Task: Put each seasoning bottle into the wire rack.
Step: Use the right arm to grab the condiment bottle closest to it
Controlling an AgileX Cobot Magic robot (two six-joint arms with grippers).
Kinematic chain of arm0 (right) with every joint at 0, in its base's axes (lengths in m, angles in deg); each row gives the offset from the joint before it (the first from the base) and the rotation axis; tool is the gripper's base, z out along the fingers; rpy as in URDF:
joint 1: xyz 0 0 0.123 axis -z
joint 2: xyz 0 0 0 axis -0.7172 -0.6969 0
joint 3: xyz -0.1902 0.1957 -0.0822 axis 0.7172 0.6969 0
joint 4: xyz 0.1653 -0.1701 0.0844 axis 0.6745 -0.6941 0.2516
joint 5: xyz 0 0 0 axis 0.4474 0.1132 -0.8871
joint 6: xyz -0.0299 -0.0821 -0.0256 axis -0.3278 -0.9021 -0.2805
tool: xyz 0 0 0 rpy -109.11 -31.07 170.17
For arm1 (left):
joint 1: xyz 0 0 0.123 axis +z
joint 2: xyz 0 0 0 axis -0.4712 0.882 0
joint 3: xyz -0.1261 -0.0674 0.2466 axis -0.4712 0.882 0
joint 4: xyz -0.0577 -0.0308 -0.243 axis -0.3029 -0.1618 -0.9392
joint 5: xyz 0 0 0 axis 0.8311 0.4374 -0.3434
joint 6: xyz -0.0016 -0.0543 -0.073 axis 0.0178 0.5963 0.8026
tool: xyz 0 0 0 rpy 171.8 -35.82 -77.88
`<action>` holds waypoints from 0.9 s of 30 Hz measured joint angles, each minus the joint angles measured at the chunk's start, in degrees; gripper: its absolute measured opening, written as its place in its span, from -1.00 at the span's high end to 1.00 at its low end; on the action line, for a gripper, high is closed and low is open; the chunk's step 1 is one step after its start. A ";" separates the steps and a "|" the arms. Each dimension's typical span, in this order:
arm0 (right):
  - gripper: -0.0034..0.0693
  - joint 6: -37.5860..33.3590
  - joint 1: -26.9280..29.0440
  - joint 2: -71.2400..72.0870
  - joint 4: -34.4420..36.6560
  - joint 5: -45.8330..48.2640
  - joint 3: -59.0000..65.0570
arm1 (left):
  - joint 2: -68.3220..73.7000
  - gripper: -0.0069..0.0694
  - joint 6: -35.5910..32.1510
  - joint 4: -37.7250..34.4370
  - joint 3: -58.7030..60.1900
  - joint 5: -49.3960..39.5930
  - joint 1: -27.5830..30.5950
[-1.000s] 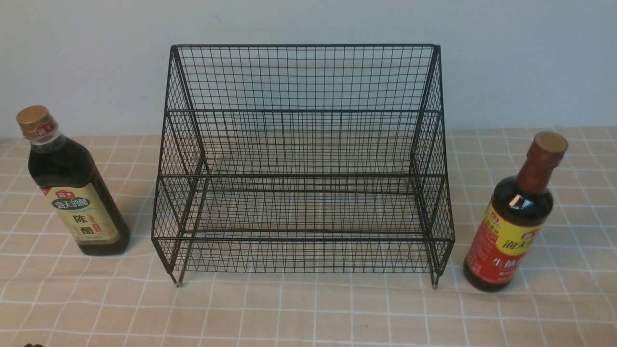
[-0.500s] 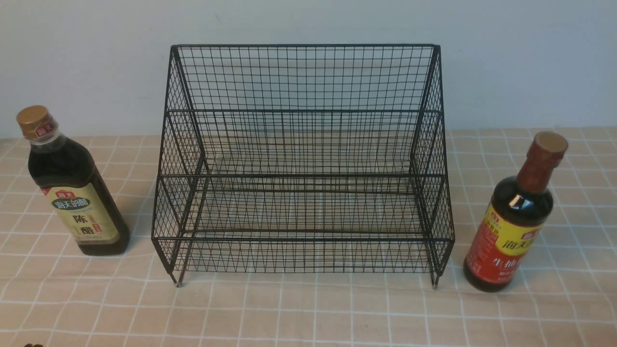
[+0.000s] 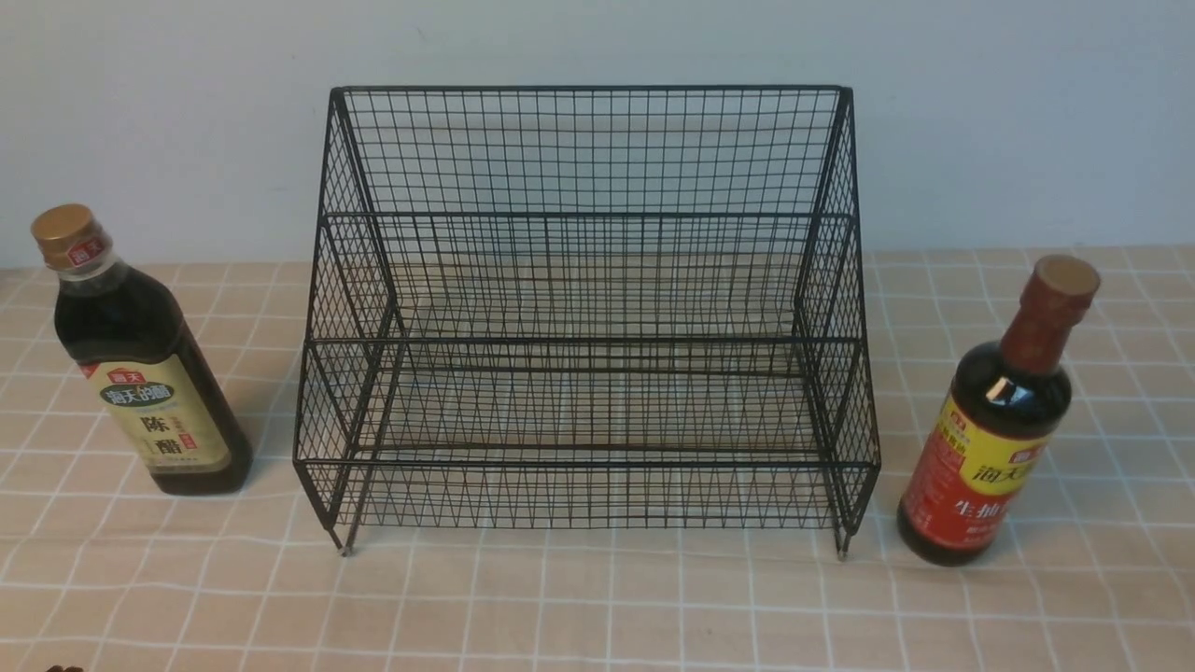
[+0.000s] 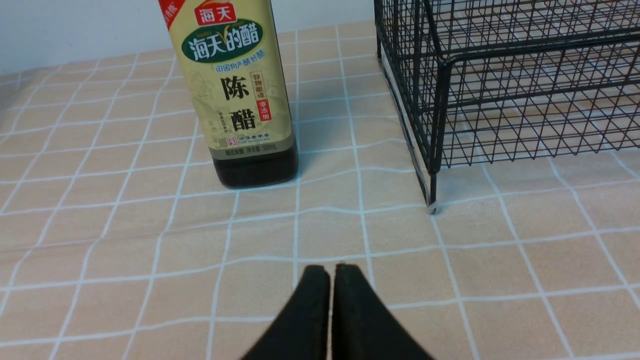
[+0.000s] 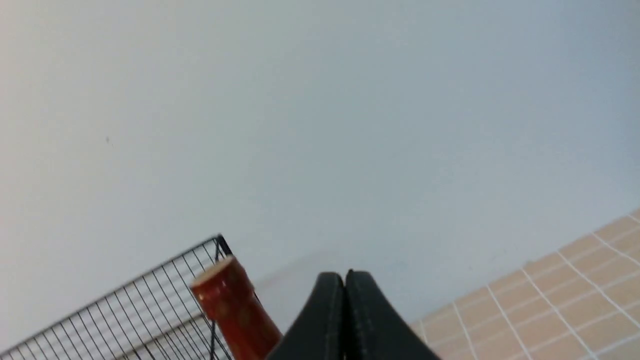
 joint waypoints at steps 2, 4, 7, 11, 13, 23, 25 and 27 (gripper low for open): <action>0.95 0.12 0.00 0.00 0.48 -0.90 0.00 | 0.00 0.84 0.00 0.00 0.00 0.00 0.00; 0.95 0.54 0.00 0.00 0.54 -1.32 0.00 | 0.00 0.84 0.00 0.00 0.00 0.00 0.00; 0.95 2.18 0.00 0.00 -0.13 -5.04 0.00 | 0.00 0.84 0.00 0.00 0.00 0.00 0.00; 0.95 2.56 -0.05 -0.70 -11.19 -6.49 -5.96 | 0.00 0.84 0.00 0.00 0.00 0.00 0.00; 0.95 3.57 -0.05 -2.02 -14.82 -7.16 -9.20 | 0.00 0.84 0.00 0.00 0.00 0.00 0.00; 0.80 27.53 -0.05 -33.07 -49.71 -8.75 -33.45 | 0.00 0.84 0.00 0.00 0.00 0.00 0.00; 0.76 35.30 -0.05 -38.66 -56.21 -8.62 -36.85 | 0.00 0.84 0.00 0.00 0.00 0.00 0.00; 0.71 42.39 -0.05 -43.15 -64.55 -8.57 -39.74 | 0.00 0.84 0.00 0.00 0.00 0.00 0.00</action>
